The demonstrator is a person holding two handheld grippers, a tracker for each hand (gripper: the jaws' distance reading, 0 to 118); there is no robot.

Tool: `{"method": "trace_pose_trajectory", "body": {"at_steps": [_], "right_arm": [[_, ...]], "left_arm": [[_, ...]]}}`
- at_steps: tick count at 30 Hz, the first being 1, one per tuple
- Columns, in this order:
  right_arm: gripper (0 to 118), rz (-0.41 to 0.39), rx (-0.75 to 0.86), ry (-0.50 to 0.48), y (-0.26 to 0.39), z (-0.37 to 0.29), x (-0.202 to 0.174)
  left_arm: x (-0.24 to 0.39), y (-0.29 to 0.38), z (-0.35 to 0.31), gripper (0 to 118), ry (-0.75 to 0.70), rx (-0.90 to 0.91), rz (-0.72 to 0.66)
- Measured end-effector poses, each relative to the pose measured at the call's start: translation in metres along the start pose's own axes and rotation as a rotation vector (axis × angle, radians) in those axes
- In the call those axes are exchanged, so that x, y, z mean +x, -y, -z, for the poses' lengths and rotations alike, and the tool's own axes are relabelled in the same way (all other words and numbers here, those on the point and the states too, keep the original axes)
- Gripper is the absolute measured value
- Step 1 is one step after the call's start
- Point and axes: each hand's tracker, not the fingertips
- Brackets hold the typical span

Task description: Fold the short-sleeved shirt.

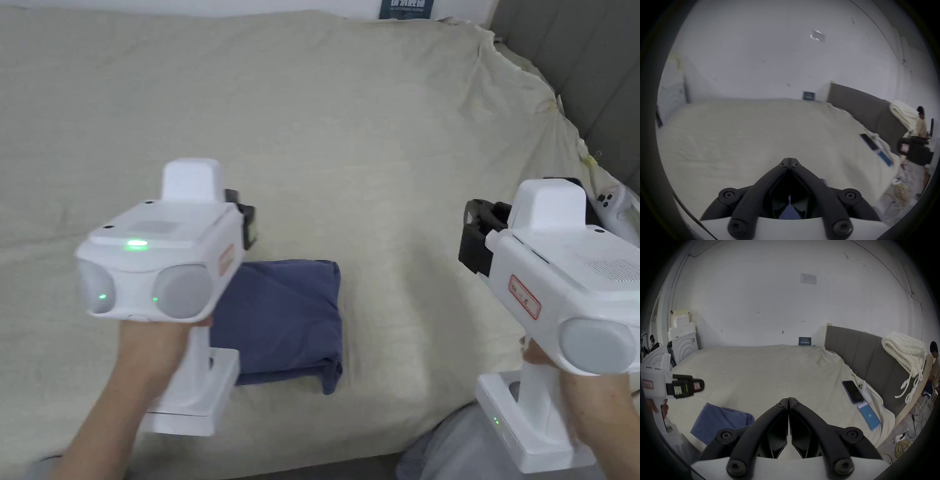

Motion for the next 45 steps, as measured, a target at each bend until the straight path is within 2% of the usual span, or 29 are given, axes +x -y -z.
{"method": "trace_pose_trajectory", "body": {"at_steps": [3, 6, 9, 11, 16, 18, 25, 31, 33, 34, 35, 36, 38, 39, 42, 45], "right_arm": [[0, -0.012, 0.048, -0.049, -0.011, 0.003, -0.028], [0, -0.006, 0.073, -0.095, -0.015, 0.013, -0.06], [0, -0.005, 0.068, -0.13, -0.005, 0.032, -0.097], [0, 0.013, 0.036, -0.179, 0.01, 0.047, -0.119], [0, 0.08, -0.09, -0.209, 0.065, 0.077, -0.168], [0, 0.064, -0.144, -0.206, 0.085, 0.087, -0.182], [0, 0.011, -0.267, -0.194, 0.133, 0.103, -0.205], [0, 0.009, -0.263, -0.183, 0.141, 0.105, -0.206], [0, 0.006, -0.266, -0.188, 0.144, 0.107, -0.205], [0, 0.003, -0.266, -0.19, 0.143, 0.107, -0.205], [0, 0.0, -0.266, -0.192, 0.143, 0.107, -0.205], [0, -0.003, -0.267, -0.193, 0.142, 0.106, -0.205], [0, 0.001, -0.275, -0.201, 0.14, 0.107, -0.203], [0, 0.012, -0.281, -0.206, 0.14, 0.108, -0.201], [0, 0.059, -0.297, -0.221, 0.139, 0.108, -0.196], [0, 0.066, -0.306, -0.23, 0.136, 0.109, -0.195]], "left_arm": [[-0.031, 0.005, -0.017, 0, -0.106, 0.057, -0.023], [-0.047, 0.013, -0.034, 0, -0.146, 0.086, -0.061], [-0.052, 0.022, -0.049, 0, -0.17, 0.095, -0.034], [-0.053, 0.027, -0.057, 0, -0.174, 0.097, -0.026], [-0.061, 0.034, -0.069, 0, -0.176, 0.075, -0.043], [-0.065, 0.035, -0.071, 0, -0.177, 0.065, -0.044], [-0.075, 0.042, -0.065, 0, -0.194, 0.042, -0.065], [-0.075, 0.045, -0.06, 0, -0.171, 0.012, -0.079], [-0.077, 0.042, -0.054, 23, -0.11, -0.028, -0.117], [-0.082, 0.039, -0.05, 45, -0.079, -0.061, -0.151], [-0.087, 0.036, -0.046, 53, -0.032, -0.09, -0.19], [-0.094, 0.032, -0.04, 53, 0.016, -0.122, -0.236], [-0.111, 0.028, -0.025, 100, 0.11, -0.194, -0.349], [-0.118, 0.028, -0.018, 115, 0.154, -0.217, -0.401], [-0.138, 0.031, -0.004, 118, 0.221, -0.262, -0.515], [-0.158, 0.045, 0.022, 118, 0.339, -0.403, -0.586]]}}
